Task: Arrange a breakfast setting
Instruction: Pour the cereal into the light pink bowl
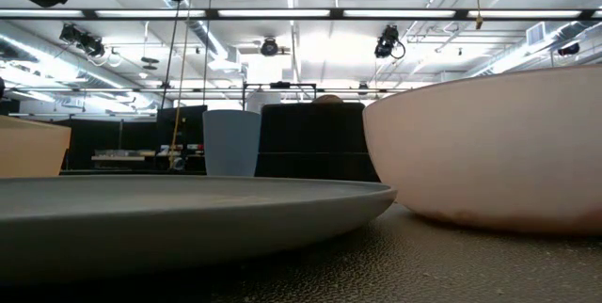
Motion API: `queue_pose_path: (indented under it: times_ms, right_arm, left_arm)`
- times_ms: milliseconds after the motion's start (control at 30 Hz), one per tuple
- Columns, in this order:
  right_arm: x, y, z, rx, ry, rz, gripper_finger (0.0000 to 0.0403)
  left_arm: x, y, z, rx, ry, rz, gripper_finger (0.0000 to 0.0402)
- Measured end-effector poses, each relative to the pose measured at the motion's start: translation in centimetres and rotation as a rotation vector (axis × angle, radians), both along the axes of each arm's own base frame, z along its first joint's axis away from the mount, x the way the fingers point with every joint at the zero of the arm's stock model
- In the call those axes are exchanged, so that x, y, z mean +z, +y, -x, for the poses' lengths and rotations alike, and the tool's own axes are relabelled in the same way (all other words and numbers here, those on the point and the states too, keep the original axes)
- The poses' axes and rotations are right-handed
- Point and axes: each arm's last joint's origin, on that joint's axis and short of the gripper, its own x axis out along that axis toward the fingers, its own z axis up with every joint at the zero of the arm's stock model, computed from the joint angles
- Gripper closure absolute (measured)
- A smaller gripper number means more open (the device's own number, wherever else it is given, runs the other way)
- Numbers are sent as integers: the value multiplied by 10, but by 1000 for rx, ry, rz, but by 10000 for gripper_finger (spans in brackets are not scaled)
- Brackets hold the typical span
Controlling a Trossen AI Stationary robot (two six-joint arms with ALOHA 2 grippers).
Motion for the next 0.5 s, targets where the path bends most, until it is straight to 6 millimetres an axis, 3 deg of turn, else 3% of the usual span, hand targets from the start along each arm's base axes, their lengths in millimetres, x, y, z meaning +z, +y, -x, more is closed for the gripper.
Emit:
queue_pose_path:
  times_ms: [167,400,500]
  right_arm:
    - [10,0,1,-15,-53,27,98]
    - [34,8,21,-52,175,59,104]
    - [43,10,29,-32,181,57,108]
  left_arm:
    - [-15,-2,-8,-40,182,-73,191]
    - [-24,-7,-11,-105,270,-67,191]
    - [-24,-7,-11,-103,272,-76,191]
